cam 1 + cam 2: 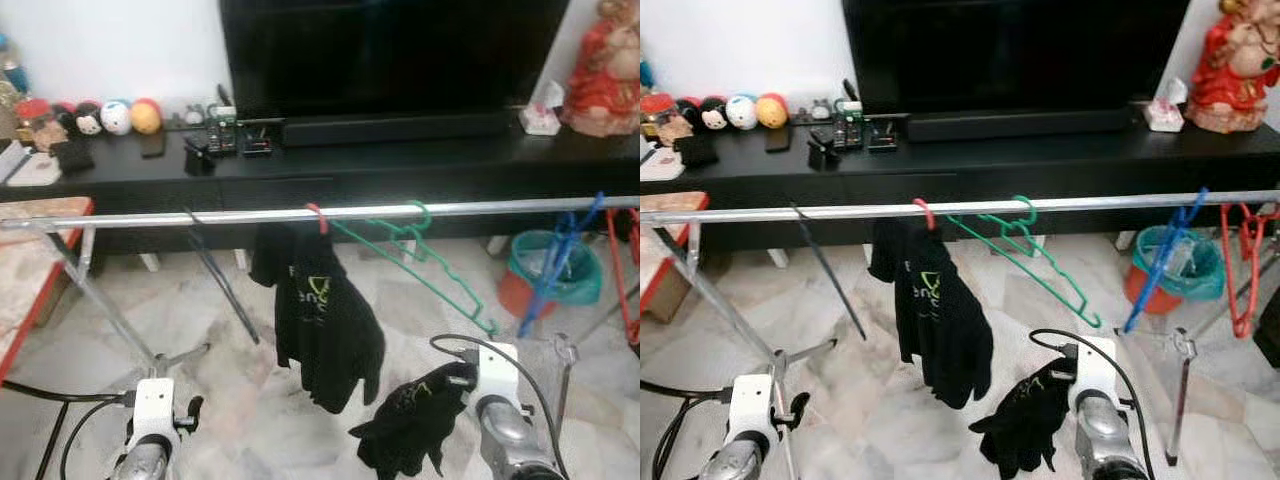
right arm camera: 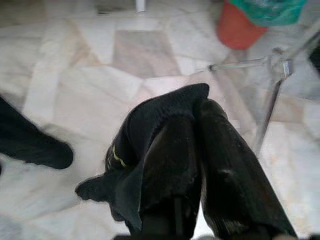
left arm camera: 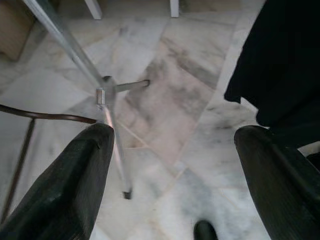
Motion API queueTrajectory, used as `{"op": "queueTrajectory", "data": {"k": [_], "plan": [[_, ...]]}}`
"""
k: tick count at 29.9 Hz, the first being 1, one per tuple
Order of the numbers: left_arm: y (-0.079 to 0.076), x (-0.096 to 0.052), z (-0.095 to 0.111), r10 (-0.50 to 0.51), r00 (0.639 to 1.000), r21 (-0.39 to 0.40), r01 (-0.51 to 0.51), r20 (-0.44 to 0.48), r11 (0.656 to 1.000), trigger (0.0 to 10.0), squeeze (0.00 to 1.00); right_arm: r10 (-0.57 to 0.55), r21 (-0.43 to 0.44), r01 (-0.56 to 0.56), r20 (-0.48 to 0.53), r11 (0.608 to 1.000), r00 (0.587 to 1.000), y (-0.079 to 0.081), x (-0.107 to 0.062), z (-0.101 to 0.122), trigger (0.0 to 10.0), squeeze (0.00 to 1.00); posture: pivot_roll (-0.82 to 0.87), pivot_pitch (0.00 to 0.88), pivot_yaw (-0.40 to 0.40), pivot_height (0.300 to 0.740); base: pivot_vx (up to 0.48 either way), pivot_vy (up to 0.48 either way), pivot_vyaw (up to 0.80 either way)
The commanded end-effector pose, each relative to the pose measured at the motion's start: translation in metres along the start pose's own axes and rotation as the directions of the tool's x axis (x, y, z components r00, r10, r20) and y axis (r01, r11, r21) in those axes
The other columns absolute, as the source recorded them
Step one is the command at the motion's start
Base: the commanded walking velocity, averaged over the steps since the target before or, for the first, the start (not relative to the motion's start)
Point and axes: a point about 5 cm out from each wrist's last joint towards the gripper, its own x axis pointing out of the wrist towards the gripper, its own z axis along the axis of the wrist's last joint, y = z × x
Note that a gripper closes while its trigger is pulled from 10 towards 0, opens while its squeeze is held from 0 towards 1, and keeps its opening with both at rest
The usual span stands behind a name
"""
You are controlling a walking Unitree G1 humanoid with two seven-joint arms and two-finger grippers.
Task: Hang hanger
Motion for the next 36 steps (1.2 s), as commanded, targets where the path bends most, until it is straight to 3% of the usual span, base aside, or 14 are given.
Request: {"op": "queueTrajectory", "data": {"k": [1, 15, 19, 25, 29, 34, 36], "plan": [[0.007, -0.002, -0.005, 0.018, 0.999, 0.02, -0.017, -0.029, 1.0, 10.0, 0.0, 0.014, 0.012, -0.014, 0.023, 1.0, 1.0, 0.007, 0.001, 0.007, 10.0, 0.0, -0.04, 0.0, 0.012, 0.74, 0.0, -0.439, 0.0], [0.009, -0.002, -0.007, 0.03, 0.999, 0.021, -0.03, -0.034, 0.999, 10.0, 0.0, 0.018, 0.009, -0.018, 0.02, 1.0, 1.0, 0.007, 0.001, 0.007, 10.0, 0.0, -0.04, 0.0, 0.009, 0.74, 0.0, -0.439, 0.0], [0.012, -0.001, -0.003, 0.05, 0.998, 0.031, -0.049, -0.024, 0.998, 10.0, 0.0, 0.023, 0.008, -0.023, 0.017, 1.0, 1.0, 0.007, 0.001, 0.006, 10.0, 0.0, -0.04, 0.0, 0.01, 0.74, 0.0, 0.0, 0.0], [0.024, 0.003, 0.023, 0.14, 0.983, 0.019, -0.143, 0.12, 0.99, 10.0, 0.0, 0.032, 0.009, -0.032, 0.019, 0.999, 0.999, 0.008, 0.001, 0.007, 10.0, 0.0, -0.04, 0.0, 0.012, 0.74, 0.0, 0.0, 0.0], [0.035, 0.0, 0.047, 0.22, 0.938, -0.02, -0.223, 0.269, 0.975, 10.0, 0.0, 0.045, 0.005, -0.045, 0.019, 0.999, 0.999, 0.009, 0.002, 0.007, 10.0, 0.0, -0.03, 0.0, 0.008, 0.74, 0.0, 0.0, 0.0], [0.032, -0.004, 0.061, 0.231, 0.905, -0.021, -0.239, 0.357, 0.971, 10.0, 0.0, 0.055, 0.002, -0.055, 0.017, 0.998, 0.998, 0.012, 0.001, 0.007, 10.0, 0.0, -0.03, 0.0, 0.007, 0.74, 0.0, 0.0, 0.0], [0.031, -0.008, 0.07, 0.249, 0.876, -0.055, -0.248, 0.413, 0.967, 10.0, 0.0, 0.069, 0.002, -0.069, 0.017, 0.998, 0.998, 0.014, 0.001, 0.007, 10.0, 0.0, -0.03, 0.0, 0.009, 0.74, 0.0, 0.0, 0.0]]}}
